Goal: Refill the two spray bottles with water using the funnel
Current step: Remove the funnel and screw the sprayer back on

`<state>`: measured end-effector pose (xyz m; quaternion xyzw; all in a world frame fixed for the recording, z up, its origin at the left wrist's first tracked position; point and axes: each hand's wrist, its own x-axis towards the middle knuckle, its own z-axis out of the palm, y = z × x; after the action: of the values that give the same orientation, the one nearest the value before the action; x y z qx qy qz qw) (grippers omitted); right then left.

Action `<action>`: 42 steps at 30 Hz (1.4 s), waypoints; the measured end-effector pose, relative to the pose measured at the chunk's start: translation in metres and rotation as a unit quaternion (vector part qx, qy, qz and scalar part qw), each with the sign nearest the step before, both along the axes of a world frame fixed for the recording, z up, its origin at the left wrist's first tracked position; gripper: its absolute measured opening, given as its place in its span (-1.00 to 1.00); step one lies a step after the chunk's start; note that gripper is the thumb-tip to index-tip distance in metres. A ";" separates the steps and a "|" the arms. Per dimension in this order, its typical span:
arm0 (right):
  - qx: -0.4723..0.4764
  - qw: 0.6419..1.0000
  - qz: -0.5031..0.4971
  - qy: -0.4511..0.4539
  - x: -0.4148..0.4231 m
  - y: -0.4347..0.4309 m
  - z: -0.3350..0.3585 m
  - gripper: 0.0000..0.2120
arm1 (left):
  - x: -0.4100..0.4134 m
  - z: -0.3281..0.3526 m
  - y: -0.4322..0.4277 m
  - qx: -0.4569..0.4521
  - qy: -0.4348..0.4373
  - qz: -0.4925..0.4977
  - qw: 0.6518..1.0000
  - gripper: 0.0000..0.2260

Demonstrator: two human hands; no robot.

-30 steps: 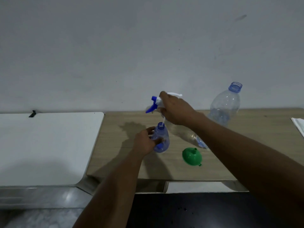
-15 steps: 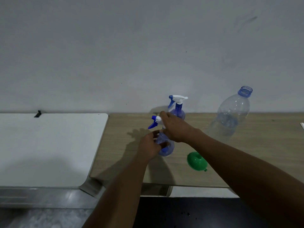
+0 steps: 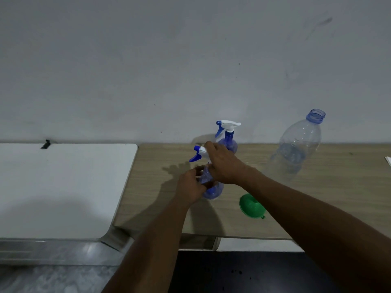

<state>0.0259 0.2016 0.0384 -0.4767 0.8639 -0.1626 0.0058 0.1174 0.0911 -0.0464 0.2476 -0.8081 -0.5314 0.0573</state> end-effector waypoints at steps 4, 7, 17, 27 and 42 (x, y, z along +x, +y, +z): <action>-0.009 1.000 -0.003 -0.005 -0.003 0.002 -0.002 -0.66 | 0.001 0.003 0.006 -0.013 0.003 -0.010 1.000 -0.38; -0.014 1.000 0.002 0.005 -0.001 0.003 -0.002 -0.59 | 0.001 0.001 0.005 -0.011 0.003 -0.007 1.000 -0.45; -0.021 1.000 -0.006 -0.014 -0.001 0.008 -0.006 -0.52 | 0.002 0.000 0.006 -0.004 0.006 -0.013 1.000 -0.51; -0.005 0.999 -0.041 0.012 0.000 0.007 -0.011 -0.49 | 0.001 0.002 0.006 -0.008 -0.005 -0.021 1.000 -0.47; -0.276 0.906 -0.194 -0.256 0.004 0.016 -0.013 -0.67 | 0.003 0.037 0.001 -0.023 -0.009 -0.071 0.997 -0.38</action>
<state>0.0296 0.2175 0.0256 -0.2243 0.8285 -0.5091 0.0636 0.1204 0.0921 -0.0093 0.1928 -0.8360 -0.5134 0.0181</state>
